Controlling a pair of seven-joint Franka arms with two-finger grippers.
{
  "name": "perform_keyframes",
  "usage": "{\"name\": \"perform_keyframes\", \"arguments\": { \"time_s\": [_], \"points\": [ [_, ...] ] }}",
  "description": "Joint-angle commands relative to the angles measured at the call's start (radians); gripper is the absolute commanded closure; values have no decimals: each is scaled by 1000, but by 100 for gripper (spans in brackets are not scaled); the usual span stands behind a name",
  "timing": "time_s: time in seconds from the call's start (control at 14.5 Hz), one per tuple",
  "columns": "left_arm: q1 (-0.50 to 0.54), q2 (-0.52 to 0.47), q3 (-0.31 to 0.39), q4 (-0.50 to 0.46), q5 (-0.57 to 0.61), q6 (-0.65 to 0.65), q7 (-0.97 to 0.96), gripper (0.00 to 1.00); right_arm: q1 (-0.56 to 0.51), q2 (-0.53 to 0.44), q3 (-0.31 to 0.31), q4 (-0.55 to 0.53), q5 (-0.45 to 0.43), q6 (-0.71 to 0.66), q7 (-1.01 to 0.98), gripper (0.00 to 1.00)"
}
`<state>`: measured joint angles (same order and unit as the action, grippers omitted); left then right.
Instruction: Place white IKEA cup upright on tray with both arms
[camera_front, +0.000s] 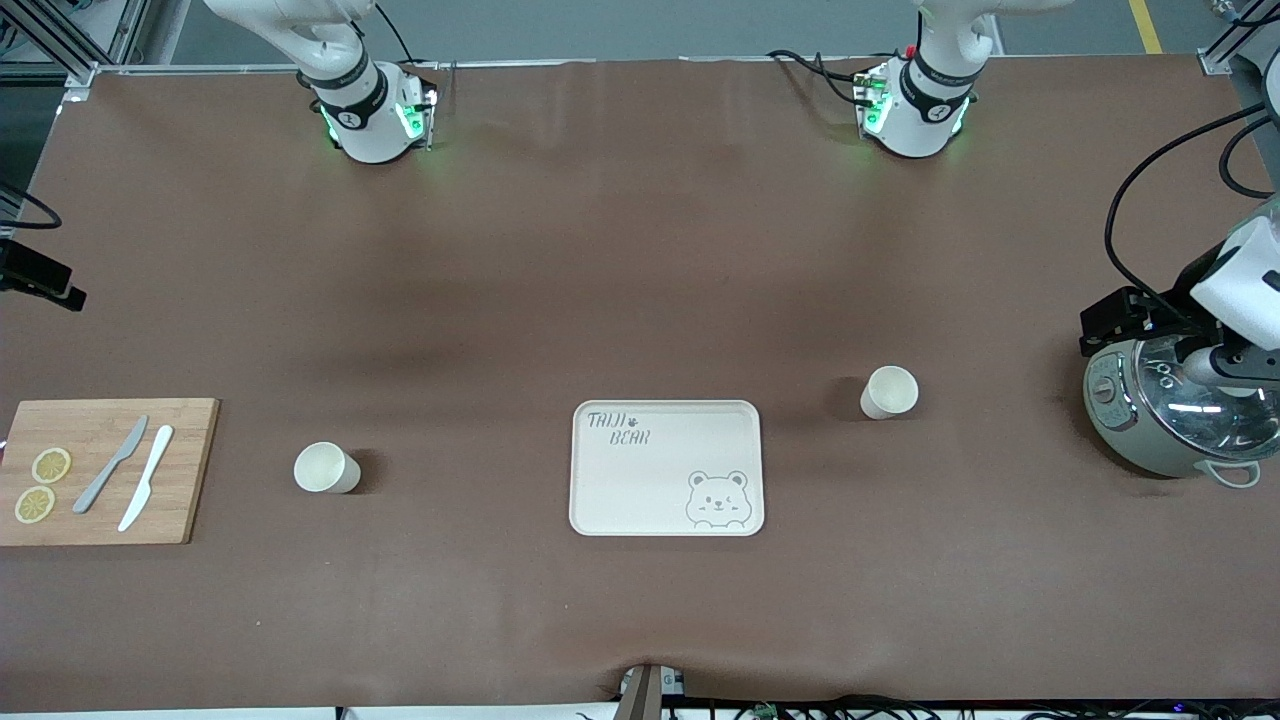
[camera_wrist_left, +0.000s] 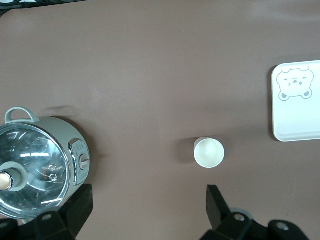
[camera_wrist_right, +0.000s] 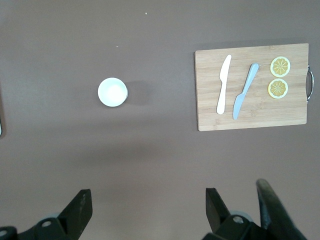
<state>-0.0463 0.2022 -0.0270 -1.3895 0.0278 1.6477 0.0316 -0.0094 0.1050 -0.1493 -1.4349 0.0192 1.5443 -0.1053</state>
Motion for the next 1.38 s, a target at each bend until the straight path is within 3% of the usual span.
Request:
{"name": "perform_keyframes", "arguments": {
  "time_s": [0.0,0.28,0.41,0.76,1.31],
  "points": [
    [2,0,2,3,12,17,19,0,-1,2,5,7,1,-1,13,0],
    [-3,3,1,-25,24,15,68,0,-1,5,5,7,1,-3,13,0],
    [0,29,-2,-49,-27,30,82,0,-1,5,5,7,1,-1,13,0],
    [20,-98,-4,-523,-45,498,122,0,-1,5,5,7,1,-3,13,0],
    [22,-102,-7,-654,-46,575,122,0,-1,5,5,7,1,-1,13,0]
  ]
}}
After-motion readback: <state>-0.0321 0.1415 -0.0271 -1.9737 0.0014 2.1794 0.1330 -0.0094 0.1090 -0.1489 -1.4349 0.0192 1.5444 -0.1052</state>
